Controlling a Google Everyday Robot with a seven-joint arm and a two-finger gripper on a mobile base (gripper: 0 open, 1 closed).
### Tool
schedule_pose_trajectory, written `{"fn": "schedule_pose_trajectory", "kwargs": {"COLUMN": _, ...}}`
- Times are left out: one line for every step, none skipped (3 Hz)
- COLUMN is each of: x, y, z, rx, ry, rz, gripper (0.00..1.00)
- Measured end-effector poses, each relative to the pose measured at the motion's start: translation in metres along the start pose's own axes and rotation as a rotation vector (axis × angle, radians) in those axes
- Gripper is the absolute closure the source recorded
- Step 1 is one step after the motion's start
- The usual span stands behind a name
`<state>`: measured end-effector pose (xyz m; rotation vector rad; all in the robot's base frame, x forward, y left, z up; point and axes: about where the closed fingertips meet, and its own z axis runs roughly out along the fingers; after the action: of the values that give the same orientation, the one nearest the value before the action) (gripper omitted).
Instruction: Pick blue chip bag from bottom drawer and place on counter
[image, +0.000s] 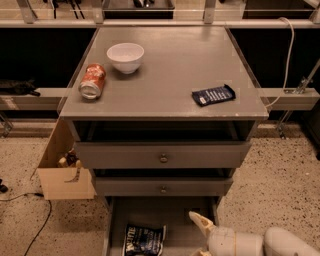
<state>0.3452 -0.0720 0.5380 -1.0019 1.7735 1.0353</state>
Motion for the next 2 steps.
{"fn": "schedule_pose_trajectory", "kwargs": {"x": 0.007, "y": 0.01, "z": 0.016, "rx": 0.052, "ry": -0.018, "rz": -0.017, "gripper": 0.0}}
{"fn": "schedule_pose_trajectory", "kwargs": {"x": 0.032, "y": -0.01, "z": 0.028, "rx": 0.162, "ry": 0.006, "rz": -0.021, "gripper": 0.0}}
